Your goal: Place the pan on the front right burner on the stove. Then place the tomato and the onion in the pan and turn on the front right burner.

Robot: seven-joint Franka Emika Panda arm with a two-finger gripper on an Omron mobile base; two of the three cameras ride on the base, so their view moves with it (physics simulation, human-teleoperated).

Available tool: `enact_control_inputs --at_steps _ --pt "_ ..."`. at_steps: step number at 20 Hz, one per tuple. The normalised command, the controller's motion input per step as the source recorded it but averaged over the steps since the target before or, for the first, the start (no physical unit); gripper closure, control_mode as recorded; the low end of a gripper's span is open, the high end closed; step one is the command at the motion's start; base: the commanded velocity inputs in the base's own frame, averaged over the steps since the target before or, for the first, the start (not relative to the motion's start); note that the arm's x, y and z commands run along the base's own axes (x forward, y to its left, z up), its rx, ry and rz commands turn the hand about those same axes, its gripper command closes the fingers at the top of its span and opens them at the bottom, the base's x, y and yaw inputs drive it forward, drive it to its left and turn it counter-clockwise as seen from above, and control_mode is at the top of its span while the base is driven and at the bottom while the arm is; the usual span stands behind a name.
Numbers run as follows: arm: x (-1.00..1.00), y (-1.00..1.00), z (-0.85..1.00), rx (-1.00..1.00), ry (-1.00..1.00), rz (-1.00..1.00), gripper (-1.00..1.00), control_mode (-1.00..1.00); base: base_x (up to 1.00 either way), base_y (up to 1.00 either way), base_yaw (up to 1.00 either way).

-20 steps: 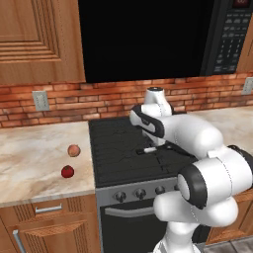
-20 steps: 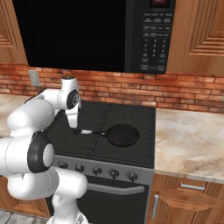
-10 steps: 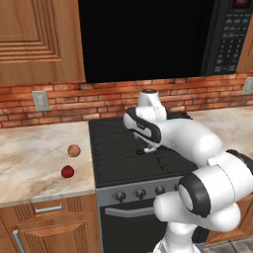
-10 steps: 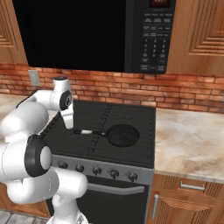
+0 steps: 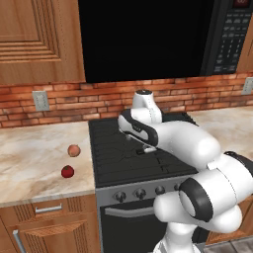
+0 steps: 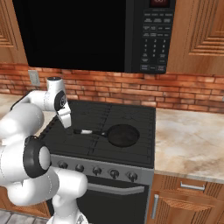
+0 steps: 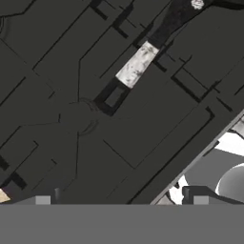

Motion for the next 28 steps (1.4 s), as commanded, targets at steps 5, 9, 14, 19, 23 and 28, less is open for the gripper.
enact_control_inputs --at_steps 5,9,14,19,23,28 --pt "0.00 0.31 0.03 0.00 -0.04 0.20 -1.00 -1.00 0.00 0.00 0.00" --pt "0.00 0.37 0.00 0.00 -0.06 0.16 -1.00 -1.00 0.00 0.00 0.00" --pt "0.00 0.34 0.00 0.00 -0.06 0.14 -1.00 -1.00 0.00 0.00 0.00" --pt "0.00 0.34 0.00 0.00 -0.09 0.13 -1.00 -1.00 0.00 0.00 0.00" --pt "0.00 0.38 0.00 0.00 -0.12 0.13 -1.00 -1.00 0.00 0.00 0.00" --pt "0.00 0.38 0.00 0.00 -0.11 0.14 -1.00 -1.00 0.00 0.00 0.00"
